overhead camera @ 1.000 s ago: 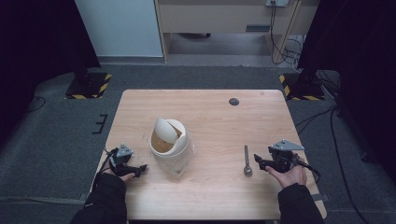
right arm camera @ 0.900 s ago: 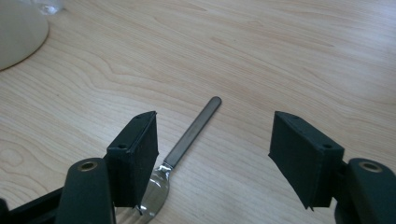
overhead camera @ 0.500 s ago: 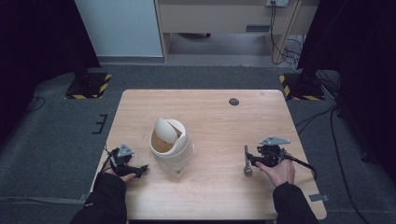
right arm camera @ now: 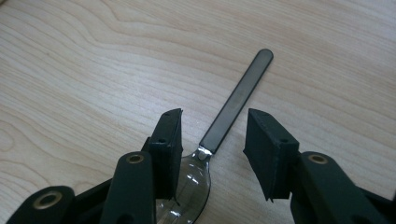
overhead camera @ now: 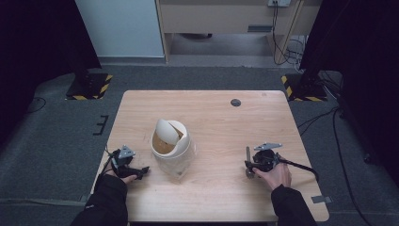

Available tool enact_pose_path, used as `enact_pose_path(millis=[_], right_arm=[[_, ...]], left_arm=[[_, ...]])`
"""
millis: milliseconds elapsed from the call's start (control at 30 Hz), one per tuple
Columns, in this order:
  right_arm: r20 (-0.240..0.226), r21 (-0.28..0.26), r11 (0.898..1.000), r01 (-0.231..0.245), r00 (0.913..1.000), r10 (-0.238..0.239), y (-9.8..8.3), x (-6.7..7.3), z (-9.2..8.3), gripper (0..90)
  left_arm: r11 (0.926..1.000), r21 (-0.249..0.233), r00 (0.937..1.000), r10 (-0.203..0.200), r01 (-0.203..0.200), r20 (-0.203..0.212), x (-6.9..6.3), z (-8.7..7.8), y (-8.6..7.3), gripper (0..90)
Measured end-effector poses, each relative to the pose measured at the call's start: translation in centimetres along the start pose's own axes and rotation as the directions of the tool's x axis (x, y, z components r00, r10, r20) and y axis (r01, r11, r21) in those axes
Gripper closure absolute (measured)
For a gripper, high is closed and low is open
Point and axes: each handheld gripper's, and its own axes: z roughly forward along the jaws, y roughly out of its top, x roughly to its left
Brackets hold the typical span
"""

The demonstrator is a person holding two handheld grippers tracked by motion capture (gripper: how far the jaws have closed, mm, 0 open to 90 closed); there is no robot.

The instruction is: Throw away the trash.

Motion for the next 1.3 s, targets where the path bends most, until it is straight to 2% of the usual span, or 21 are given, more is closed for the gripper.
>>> enact_pose_path(millis=[300,400,433,600,733,800,833,867,933,1100,1300], right_arm=[[0.032,0.043,0.999,-0.025,0.9992,0.024,-0.3,0.5,0.7,58.6],[0.038,0.041,0.999,-0.014,0.9992,0.012,-0.4,0.5,1.0,60.7],[0.048,0.041,0.999,-0.013,0.9988,0.011,-0.4,0.5,1.0,65.5],[0.041,0.034,0.999,0.022,0.9989,-0.024,-0.6,0.5,0.8,79.6],[0.041,0.039,0.998,0.053,0.9977,-0.055,-0.6,0.4,0.7,80.0],[0.037,0.045,0.996,0.072,0.9966,-0.074,-0.6,0.3,0.7,80.1],[0.036,0.048,0.996,0.076,0.9964,-0.077,-0.6,0.2,0.6,80.1],[0.035,0.05,0.995,0.081,0.996,-0.083,-0.6,0.2,0.6,80.1],[0.031,0.039,0.996,0.083,0.996,-0.084,-0.5,0.1,0.4,80.1],[0.021,-0.03,0.998,0.058,0.9981,-0.058,-0.2,-0.4,-0.7,80.1],[0.003,-0.106,0.994,0.034,0.9994,-0.034,0.1,-0.9,-1.8,80.1]], left_arm=[[1.0,0.003,1.0,0.003,-0.003,0.003,0.0,0.0,0.1,6.9],[1.0,0.004,1.0,0.003,-0.003,0.003,0.0,0.0,0.1,6.9],[1.0,0.004,1.0,0.004,-0.004,0.004,0.0,0.0,0.1,6.9],[1.0,0.007,1.0,0.004,-0.004,0.003,0.0,0.0,0.1,6.9],[1.0,0.008,1.0,-0.001,0.001,0.004,0.0,0.0,0.1,9.4],[0.9995,0.007,0.9995,-0.03,0.03,0.012,0.2,-0.2,0.2,11.7],[0.9995,0.007,0.9995,-0.03,0.03,0.012,0.2,-0.2,0.2,12.6],[0.9986,0.005,0.9985,-0.053,0.053,0.014,0.3,-0.4,0.3,13.4],[0.9982,-0.001,0.9981,-0.06,0.06,0.016,0.3,-0.5,0.4,14.0],[0.9959,-0.039,0.9966,-0.081,0.082,0.017,0.3,-1.0,0.6,14.8],[0.9932,-0.071,0.9957,-0.092,0.093,0.015,0.4,-1.4,0.9,15.3]])
